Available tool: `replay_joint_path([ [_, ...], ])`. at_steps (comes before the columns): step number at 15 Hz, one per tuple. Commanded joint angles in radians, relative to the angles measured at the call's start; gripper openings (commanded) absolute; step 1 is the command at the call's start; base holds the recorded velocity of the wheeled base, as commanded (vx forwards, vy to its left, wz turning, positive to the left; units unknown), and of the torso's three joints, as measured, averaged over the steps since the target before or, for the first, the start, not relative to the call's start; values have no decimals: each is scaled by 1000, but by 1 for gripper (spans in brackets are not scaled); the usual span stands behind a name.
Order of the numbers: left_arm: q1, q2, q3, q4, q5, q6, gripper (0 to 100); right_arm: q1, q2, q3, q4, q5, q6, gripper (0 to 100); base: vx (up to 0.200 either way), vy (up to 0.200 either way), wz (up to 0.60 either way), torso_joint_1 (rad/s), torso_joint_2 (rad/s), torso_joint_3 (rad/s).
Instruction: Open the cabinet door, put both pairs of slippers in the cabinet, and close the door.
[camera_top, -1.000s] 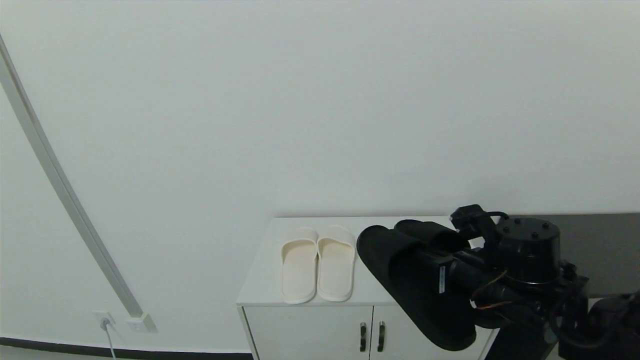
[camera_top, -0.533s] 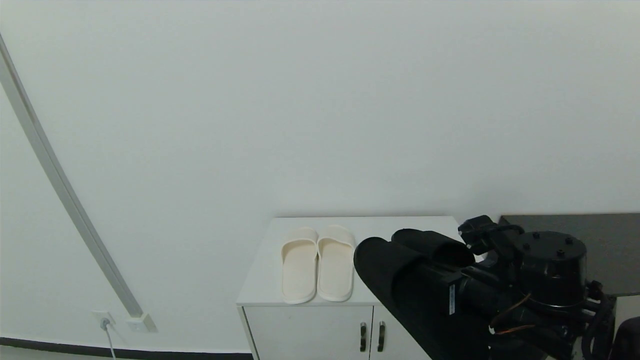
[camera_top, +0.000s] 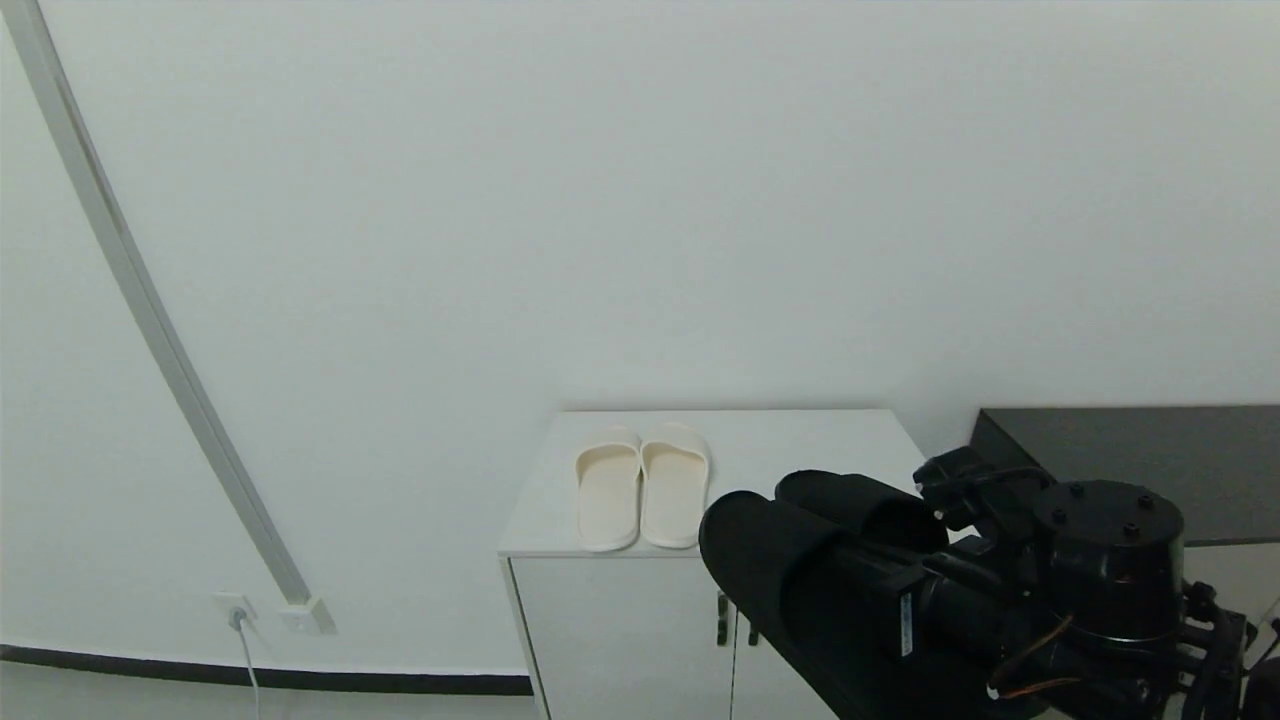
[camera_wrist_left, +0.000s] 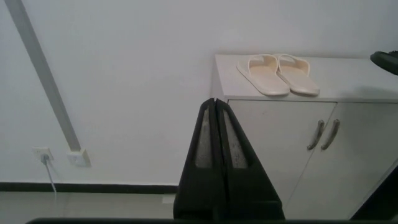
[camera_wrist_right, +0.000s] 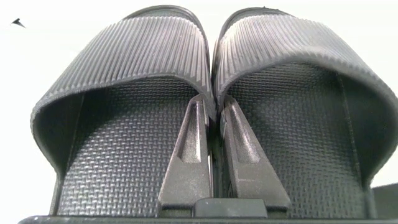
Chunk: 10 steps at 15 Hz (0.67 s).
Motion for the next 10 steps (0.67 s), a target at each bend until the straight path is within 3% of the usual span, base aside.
replay_joint_path([
  [1, 0, 1, -2, 0, 1, -1, 0, 1, 1, 1, 0, 0, 0, 0, -200, 0, 0, 12, 7, 7],
  [4, 0, 0, 0, 0, 1, -1, 0, 0, 2, 1, 0, -2, -1, 0, -200, 0, 0, 2, 2, 4],
  [10, 0, 0, 0, 0, 1, -1, 0, -10, 12, 2, 1, -5, -23, 0, 0, 0, 0, 0, 0, 0],
])
